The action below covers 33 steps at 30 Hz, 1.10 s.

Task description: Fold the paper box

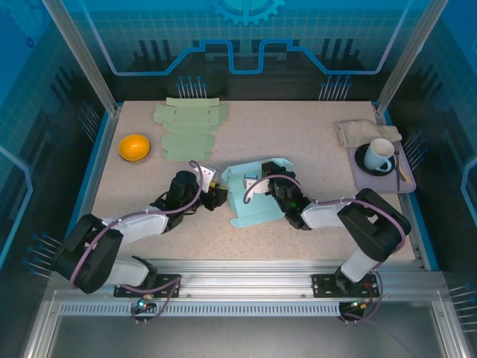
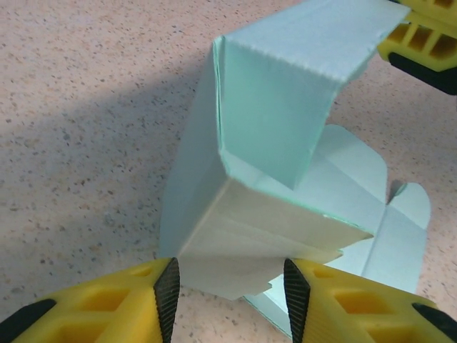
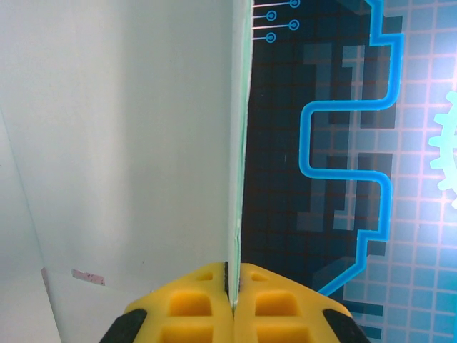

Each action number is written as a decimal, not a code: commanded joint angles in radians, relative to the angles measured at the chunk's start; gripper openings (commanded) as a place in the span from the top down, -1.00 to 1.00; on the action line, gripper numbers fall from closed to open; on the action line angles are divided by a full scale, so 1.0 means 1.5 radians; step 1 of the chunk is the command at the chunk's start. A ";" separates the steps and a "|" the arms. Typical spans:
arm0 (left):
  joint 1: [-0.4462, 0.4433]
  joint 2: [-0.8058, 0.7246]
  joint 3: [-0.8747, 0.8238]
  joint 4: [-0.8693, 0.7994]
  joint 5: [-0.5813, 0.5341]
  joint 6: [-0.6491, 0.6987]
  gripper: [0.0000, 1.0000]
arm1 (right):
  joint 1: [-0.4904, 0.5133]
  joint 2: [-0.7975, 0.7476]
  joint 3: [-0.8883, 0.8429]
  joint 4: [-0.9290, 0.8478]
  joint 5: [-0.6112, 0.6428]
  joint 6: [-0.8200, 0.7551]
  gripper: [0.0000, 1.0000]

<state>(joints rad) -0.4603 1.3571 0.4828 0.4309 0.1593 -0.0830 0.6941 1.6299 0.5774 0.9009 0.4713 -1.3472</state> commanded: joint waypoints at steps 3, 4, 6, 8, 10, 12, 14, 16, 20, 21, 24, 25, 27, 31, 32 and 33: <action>0.014 0.030 0.051 0.007 -0.015 0.042 0.00 | 0.011 0.007 -0.004 0.018 -0.029 0.021 1.00; 0.014 0.036 0.055 0.007 -0.014 0.047 -0.02 | 0.011 0.005 -0.005 0.012 -0.033 0.024 1.00; 0.017 0.049 0.062 0.006 -0.018 0.054 -0.02 | 0.010 0.000 -0.010 0.003 -0.049 0.030 1.00; 0.026 0.060 0.070 0.003 -0.034 0.057 -0.01 | 0.012 -0.009 -0.012 -0.021 -0.063 0.033 1.00; 0.040 0.063 0.074 0.003 -0.038 0.059 0.00 | 0.012 -0.014 -0.014 -0.031 -0.071 0.032 1.00; 0.053 0.063 0.077 0.004 -0.035 0.058 0.00 | 0.011 -0.018 -0.015 -0.046 -0.079 0.030 1.00; 0.063 0.063 0.080 0.010 -0.013 0.051 0.01 | 0.011 -0.023 -0.013 -0.054 -0.083 0.033 1.00; 0.062 0.066 0.079 0.023 0.035 0.039 0.02 | 0.010 -0.024 -0.003 -0.079 -0.083 0.038 1.00; 0.056 0.058 0.057 0.040 0.116 0.029 0.04 | 0.001 -0.012 0.023 -0.111 -0.068 0.056 1.00; 0.053 0.053 0.046 0.045 0.122 0.034 0.03 | -0.003 -0.008 0.030 -0.118 -0.066 0.064 1.00; 0.052 0.043 0.024 0.049 0.124 0.043 0.01 | -0.018 0.002 0.045 -0.126 -0.060 0.088 1.00; 0.052 0.045 0.023 0.048 0.126 0.045 0.00 | -0.022 0.007 0.048 -0.121 -0.059 0.088 1.00; 0.052 0.052 0.026 0.044 0.140 0.046 0.00 | -0.029 0.016 0.058 -0.122 -0.057 0.085 1.00; 0.053 0.057 0.027 0.042 0.155 0.049 0.00 | -0.039 0.024 0.073 -0.123 -0.063 0.073 1.00; 0.053 0.059 0.027 0.043 0.154 0.049 0.00 | -0.042 0.023 0.073 -0.124 -0.067 0.072 1.00; 0.053 0.062 0.027 0.046 0.157 0.048 -0.01 | -0.046 0.021 0.073 -0.127 -0.072 0.072 1.00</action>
<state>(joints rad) -0.3779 1.4448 0.5339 0.4625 0.3439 -0.0254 0.6456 1.6535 0.6628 0.7345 0.3832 -1.2560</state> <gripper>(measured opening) 0.502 0.043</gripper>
